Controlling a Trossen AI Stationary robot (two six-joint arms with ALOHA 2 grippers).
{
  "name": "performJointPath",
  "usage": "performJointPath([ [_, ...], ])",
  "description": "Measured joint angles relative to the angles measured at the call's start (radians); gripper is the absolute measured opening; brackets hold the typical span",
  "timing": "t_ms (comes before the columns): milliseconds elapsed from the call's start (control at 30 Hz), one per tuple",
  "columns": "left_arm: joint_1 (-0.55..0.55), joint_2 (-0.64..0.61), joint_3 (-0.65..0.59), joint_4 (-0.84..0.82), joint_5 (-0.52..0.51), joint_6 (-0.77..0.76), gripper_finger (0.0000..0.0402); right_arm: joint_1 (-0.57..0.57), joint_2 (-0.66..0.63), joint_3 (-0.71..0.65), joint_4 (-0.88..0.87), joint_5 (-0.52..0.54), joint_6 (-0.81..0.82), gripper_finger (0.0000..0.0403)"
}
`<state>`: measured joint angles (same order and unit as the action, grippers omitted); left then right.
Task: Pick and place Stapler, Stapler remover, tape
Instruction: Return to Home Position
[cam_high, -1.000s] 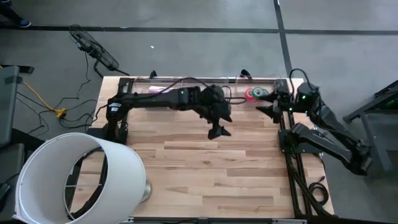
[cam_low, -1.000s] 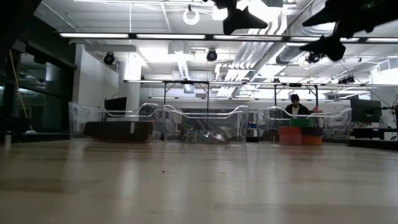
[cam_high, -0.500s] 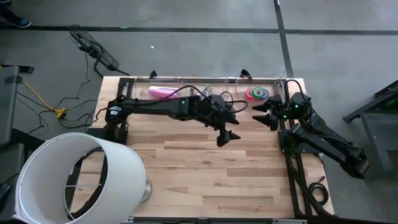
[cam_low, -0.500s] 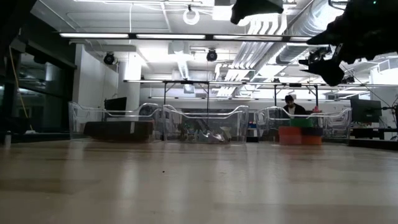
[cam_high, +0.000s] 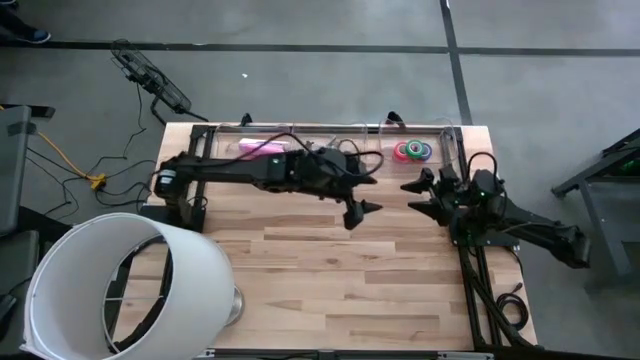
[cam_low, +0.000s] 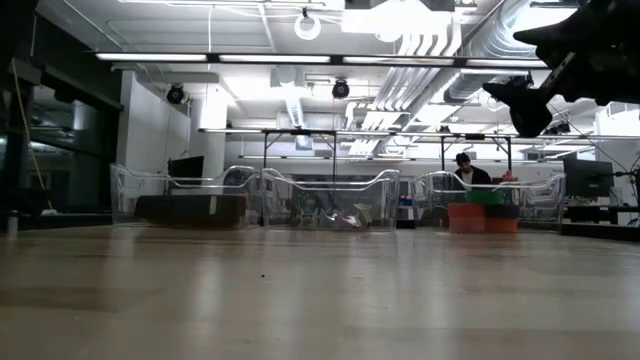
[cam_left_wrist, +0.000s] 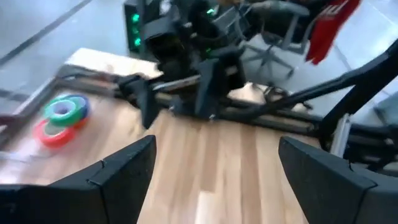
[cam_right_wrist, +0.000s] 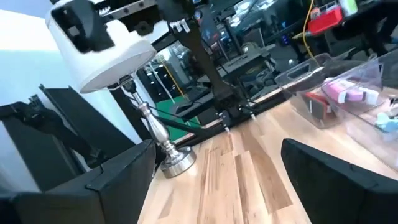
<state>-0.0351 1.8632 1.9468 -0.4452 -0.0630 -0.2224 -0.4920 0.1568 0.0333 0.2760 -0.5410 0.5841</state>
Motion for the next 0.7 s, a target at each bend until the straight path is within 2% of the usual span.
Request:
performJointPath([
  [100,-0.019,-0.045,-0.011,-0.036,-0.059,0.008,0.0332,0.035,-0.044,0.003,-0.042,0.053,-0.013,0.0339],
  [167,-0.037,-0.095,-0.077,-0.022,-0.101,0.004,0.0332,0.046,-0.073,0.004,-0.062,0.079,-0.018,0.0339],
  [233,-0.055,-0.152,-0.187,0.057,-0.134,-0.021,0.0332,0.05,-0.106,0.004,-0.1,0.083,-0.022,0.0339],
  [300,-0.075,-0.239,-0.339,0.14,-0.16,-0.055,0.0332,0.05,-0.138,0.004,-0.152,0.086,-0.023,0.0339],
  [467,-0.122,-0.472,-0.766,0.495,-0.222,-0.114,0.0332,0.05,-0.15,0.004,-0.22,0.087,-0.042,0.0339],
  [633,-0.192,-0.7,-1.161,0.881,-0.336,-0.123,0.0332,0.048,-0.152,0.004,-0.234,0.099,-0.05,0.0339],
  [700,-0.225,-0.782,-1.295,0.983,-0.387,-0.123,0.0332,0.048,-0.151,0.004,-0.235,0.113,-0.047,0.0339],
])
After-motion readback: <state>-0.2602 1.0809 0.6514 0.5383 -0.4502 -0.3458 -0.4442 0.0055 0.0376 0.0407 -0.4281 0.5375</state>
